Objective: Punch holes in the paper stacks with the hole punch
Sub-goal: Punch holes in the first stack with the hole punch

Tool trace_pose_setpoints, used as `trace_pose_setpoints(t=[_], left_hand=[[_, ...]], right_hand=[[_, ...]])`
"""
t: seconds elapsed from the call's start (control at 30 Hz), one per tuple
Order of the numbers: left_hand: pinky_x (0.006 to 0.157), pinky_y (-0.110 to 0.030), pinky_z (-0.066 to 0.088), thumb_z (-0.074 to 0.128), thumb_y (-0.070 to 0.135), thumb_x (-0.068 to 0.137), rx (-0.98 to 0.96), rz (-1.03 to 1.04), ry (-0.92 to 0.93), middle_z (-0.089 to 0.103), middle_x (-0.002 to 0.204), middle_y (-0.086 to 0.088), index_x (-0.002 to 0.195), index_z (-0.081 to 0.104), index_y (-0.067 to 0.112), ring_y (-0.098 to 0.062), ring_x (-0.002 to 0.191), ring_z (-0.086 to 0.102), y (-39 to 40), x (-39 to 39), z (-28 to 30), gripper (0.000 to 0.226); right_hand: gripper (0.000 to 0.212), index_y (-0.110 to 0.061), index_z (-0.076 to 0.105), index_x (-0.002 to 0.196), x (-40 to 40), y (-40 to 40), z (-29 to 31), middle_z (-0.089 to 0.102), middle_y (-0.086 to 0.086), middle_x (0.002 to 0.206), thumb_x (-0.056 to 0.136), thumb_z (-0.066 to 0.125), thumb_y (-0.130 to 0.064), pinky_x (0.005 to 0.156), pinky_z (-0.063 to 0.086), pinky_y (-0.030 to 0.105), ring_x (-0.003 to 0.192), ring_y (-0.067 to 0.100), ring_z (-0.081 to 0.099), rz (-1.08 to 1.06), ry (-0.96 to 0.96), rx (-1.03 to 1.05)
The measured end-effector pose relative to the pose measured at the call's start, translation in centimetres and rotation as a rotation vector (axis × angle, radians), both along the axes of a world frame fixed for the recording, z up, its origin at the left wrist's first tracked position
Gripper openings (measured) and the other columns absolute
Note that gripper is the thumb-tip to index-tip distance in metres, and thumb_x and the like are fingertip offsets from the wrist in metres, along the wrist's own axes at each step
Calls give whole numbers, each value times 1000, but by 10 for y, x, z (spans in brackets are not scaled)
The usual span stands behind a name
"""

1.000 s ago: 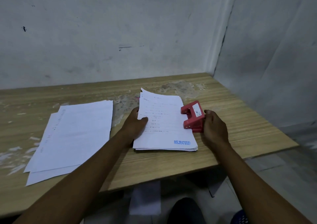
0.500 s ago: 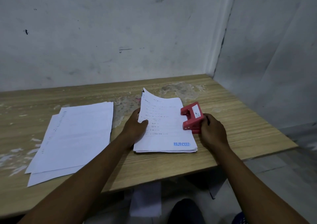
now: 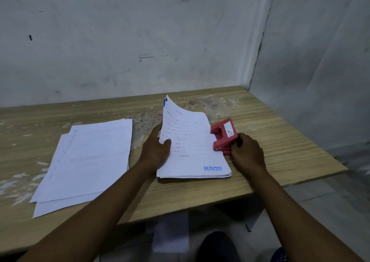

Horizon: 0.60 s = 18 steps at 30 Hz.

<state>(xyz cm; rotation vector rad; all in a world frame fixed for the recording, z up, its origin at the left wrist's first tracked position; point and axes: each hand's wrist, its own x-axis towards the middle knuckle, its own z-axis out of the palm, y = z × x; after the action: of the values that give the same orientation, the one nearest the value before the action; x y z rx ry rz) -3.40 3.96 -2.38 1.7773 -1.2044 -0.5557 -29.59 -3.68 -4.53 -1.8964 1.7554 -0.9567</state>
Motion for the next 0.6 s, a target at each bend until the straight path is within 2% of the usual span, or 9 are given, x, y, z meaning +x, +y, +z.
trace_pose_setpoints(t=[0.1,0.3,0.43,0.5,0.6], left_hand=[[89,-28,41,54,19,95,-1,11,-6,52,145,3,149,37,30,-21,123,55,3,7,-4,58],[101,-42,48,56,23,94,16,12,34,56,141,3,148,38,34,-22,120,57,4,19,-7,59],[100,-37,46,57,26,96,33,-14,-17,53,144,5,150,34,32,-22,125,55,4,28,-4,59],[100,-37,46,57,28,96,43,-28,-45,52,145,5,151,33,33,-22,126,55,4,34,-4,60],[95,-31,43,58,26,96,42,-43,-85,54,143,5,150,35,32,-20,124,55,6,42,-3,58]], right_hand=[[23,-30,69,107,-1,0,0,71,-6,101,95,49,-33,80,50,38,88,18,63,7,14,-6],[23,-26,69,108,-1,0,0,71,-3,104,97,50,-32,82,50,38,87,18,62,13,29,-20],[24,-28,69,106,-1,0,0,71,-3,103,95,48,-35,86,52,43,90,21,63,10,28,-16],[23,-28,68,104,-1,1,0,70,-4,101,95,48,-34,85,51,42,88,20,62,8,25,-20],[21,-28,68,102,-1,1,0,70,-5,99,96,48,-33,83,50,40,85,18,60,12,16,-27]])
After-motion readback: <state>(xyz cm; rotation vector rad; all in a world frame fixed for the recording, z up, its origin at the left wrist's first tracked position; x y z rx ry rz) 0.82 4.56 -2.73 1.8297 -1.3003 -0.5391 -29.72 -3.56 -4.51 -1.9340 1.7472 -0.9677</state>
